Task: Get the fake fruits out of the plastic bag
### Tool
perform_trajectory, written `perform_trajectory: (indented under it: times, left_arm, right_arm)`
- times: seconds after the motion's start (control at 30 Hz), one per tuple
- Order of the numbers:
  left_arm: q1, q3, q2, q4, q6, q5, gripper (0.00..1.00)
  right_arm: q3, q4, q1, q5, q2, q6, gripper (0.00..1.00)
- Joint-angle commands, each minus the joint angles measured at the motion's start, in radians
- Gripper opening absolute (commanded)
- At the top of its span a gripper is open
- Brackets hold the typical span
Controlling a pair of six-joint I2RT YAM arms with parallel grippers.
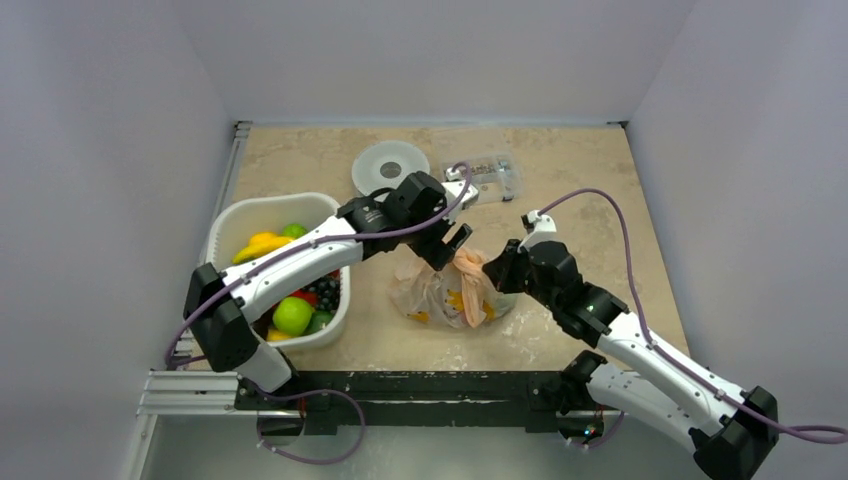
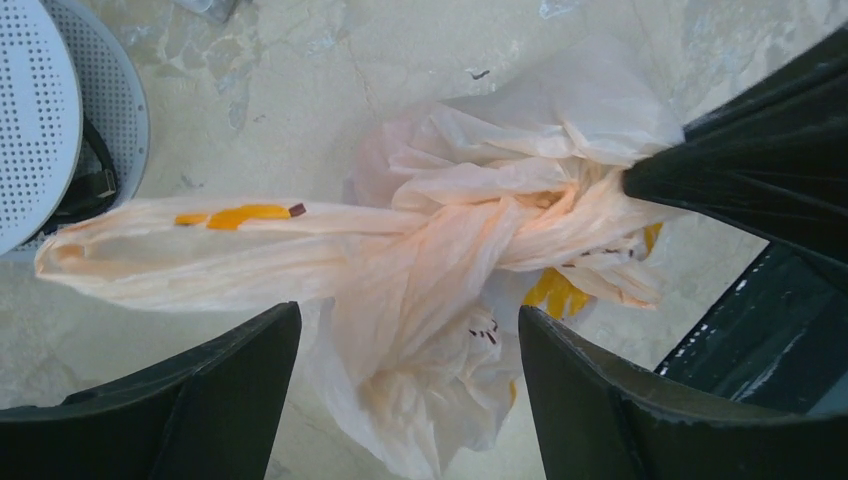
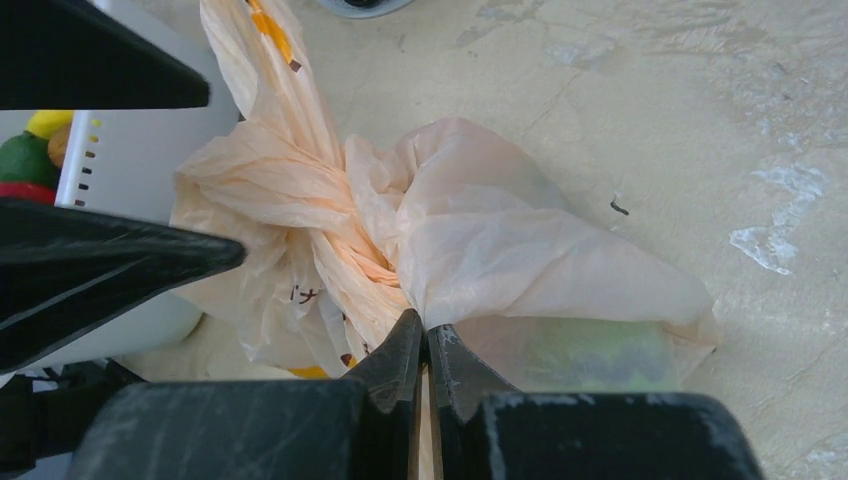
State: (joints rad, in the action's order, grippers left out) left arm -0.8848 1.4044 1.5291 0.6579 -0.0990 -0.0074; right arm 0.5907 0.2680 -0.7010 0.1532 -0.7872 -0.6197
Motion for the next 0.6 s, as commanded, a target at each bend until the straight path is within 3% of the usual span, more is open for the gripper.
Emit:
perform_trajectory:
  times: [0.0, 0.27, 0.3, 0.43, 0.57]
  left_arm:
    - [-0.006, 0.078, 0.1, 0.039, 0.07, -0.026, 0.75]
    - [-0.042, 0.076, 0.124, 0.041, 0.093, -0.091, 0.46]
    - [-0.044, 0.083, 0.13, 0.049, 0.094, -0.104, 0.41]
    - [-0.043, 0.105, 0.124, 0.084, 0.083, -0.207, 0.01]
    - [-0.04, 0.073, 0.078, 0.06, 0.069, -0.282, 0.0]
  right_arm:
    - [0.021, -0.054, 0.002, -0.042, 0.018, 0.035, 0.0]
    - [0.005, -0.081, 0.003, -0.068, 0.019, 0.02, 0.0]
    - [0.004, -0.08, 0.002, -0.068, 0.021, 0.022, 0.0]
    - [0.016, -0.037, 0.002, -0.029, 0.026, 0.006, 0.0]
    - [0.06, 0.144, 0.006, 0.251, 0.019, -0.105, 0.0]
